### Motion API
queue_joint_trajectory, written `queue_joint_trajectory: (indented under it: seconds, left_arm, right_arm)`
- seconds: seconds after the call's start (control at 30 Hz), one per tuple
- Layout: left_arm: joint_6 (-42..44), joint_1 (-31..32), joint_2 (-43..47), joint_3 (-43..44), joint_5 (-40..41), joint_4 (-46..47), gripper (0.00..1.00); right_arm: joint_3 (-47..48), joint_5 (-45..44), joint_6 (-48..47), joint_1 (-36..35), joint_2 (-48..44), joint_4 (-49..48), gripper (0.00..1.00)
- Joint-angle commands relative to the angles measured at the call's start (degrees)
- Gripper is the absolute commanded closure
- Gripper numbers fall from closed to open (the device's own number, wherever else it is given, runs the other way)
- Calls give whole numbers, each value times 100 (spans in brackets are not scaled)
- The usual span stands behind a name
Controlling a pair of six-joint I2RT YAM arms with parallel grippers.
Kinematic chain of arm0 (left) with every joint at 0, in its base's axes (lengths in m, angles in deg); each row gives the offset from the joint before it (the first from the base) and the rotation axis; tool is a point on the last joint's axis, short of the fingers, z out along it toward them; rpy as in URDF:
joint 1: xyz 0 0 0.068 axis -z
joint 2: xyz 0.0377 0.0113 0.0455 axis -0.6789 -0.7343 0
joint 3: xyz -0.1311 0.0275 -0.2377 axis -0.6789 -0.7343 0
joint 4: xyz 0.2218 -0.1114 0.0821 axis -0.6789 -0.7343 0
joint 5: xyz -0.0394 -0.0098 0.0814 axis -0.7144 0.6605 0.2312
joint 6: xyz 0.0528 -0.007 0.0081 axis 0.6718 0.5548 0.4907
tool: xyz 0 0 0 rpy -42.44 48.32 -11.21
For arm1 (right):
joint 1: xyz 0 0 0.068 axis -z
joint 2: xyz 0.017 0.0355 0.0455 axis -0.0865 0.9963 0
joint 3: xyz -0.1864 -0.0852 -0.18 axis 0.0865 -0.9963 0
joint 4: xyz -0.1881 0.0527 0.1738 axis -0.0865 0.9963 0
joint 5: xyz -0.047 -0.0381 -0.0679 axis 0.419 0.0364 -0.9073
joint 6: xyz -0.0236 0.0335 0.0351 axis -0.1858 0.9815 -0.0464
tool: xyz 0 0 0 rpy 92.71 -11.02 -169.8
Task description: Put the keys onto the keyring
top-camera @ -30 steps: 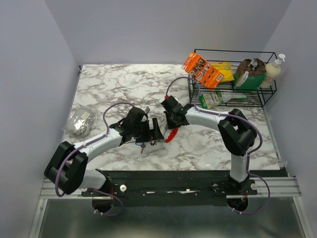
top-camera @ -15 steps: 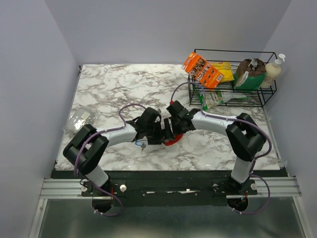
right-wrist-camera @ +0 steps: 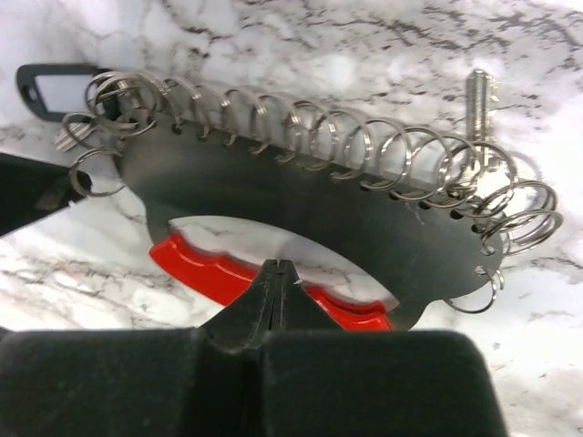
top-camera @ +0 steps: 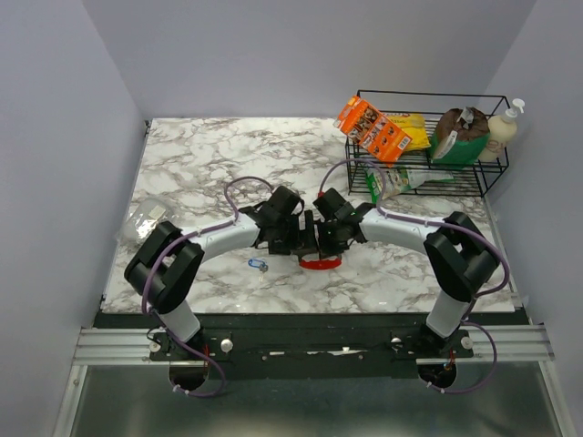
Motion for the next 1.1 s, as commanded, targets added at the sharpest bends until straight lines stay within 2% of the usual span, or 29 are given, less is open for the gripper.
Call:
queue_joint_trajectory:
  seconds: [0.0, 0.23, 0.43, 0.5, 0.63, 0.83, 1.07]
  left_arm:
    - [374, 9, 617, 143, 751, -480, 1]
    - [427, -8, 2075, -252, 1180, -366, 1]
    - [348, -96, 3059, -499, 1585, -471, 1]
    - [304, -201, 3350, -586, 1841, -559, 1]
    - [225, -517, 4176, -675, 1833, -568, 1]
    - [347, -1009, 4503, -402, 1736, -989, 1]
    - [374, -1221, 4512, -428, 1701, -1104, 1]
  right_arm:
    - [268, 212, -42, -61, -227, 43, 99]
    - [637, -43, -270, -61, -271, 157, 99]
    - [822, -87, -472, -61, 133, 359, 99]
    - [892, -289, -499, -70, 265, 491, 99]
    - [840, -640, -648, -79, 379, 693, 99]
    - [638, -667, -815, -123, 459, 746, 99]
    - [444, -229, -886, -333, 467, 702, 99]
